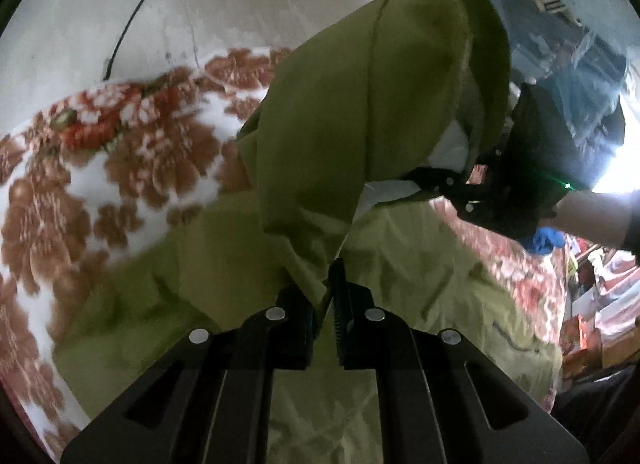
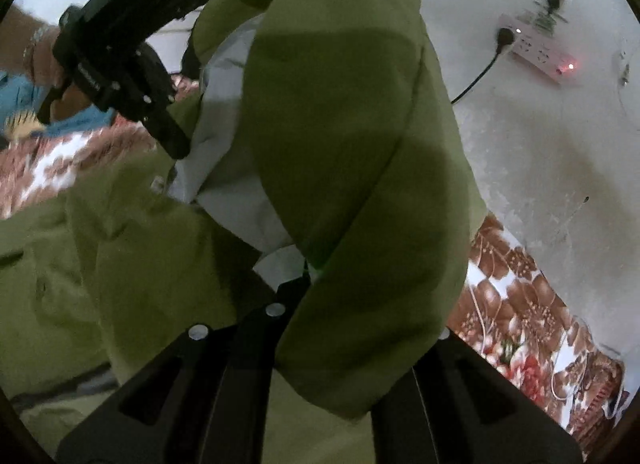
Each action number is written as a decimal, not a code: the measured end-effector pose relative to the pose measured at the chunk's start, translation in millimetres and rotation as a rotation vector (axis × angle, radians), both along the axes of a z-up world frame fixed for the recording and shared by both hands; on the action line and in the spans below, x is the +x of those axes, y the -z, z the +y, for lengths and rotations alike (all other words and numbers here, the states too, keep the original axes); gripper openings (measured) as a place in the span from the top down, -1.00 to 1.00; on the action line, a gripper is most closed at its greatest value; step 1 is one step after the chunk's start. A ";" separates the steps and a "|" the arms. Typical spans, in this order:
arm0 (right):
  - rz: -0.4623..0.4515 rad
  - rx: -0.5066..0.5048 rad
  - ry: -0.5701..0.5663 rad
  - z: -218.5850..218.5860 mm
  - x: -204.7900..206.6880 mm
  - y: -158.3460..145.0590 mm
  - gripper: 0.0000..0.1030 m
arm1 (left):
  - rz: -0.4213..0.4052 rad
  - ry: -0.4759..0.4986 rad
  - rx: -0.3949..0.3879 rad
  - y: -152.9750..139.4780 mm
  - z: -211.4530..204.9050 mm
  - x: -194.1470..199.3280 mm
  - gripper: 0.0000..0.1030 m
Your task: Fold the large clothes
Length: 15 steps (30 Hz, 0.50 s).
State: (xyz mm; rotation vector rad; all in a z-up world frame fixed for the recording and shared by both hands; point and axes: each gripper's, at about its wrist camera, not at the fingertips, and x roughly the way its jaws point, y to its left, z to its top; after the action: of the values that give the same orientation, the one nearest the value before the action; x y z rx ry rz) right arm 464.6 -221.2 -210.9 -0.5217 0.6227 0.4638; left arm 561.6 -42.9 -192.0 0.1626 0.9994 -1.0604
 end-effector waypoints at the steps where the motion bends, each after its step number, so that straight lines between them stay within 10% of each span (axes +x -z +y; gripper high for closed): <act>1: -0.009 -0.032 -0.010 4.5 -9.7 7.2 0.91 | -0.010 -0.001 0.020 6.9 0.5 -6.9 0.86; 5: -0.097 -0.197 -0.064 27.8 -54.7 37.7 0.86 | -0.139 0.031 0.194 39.7 -3.6 -54.0 0.86; 8: -0.154 -0.293 -0.096 35.2 -79.1 61.4 0.28 | -0.236 0.059 0.300 59.5 -7.6 -81.3 0.81; 11: -0.159 -0.338 -0.111 35.6 -102.3 83.2 -0.28 | -0.269 0.056 0.347 74.1 -4.6 -98.0 0.61; 15: -0.100 -0.297 -0.037 24.5 -122.0 87.7 -0.38 | -0.277 0.038 0.375 82.8 5.4 -116.9 0.00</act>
State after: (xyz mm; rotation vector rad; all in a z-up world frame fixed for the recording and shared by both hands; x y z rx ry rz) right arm 342.7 -196.7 -298.6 -0.8351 0.5899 0.3795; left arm 444.7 -37.5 -274.8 0.6201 0.9355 -0.8480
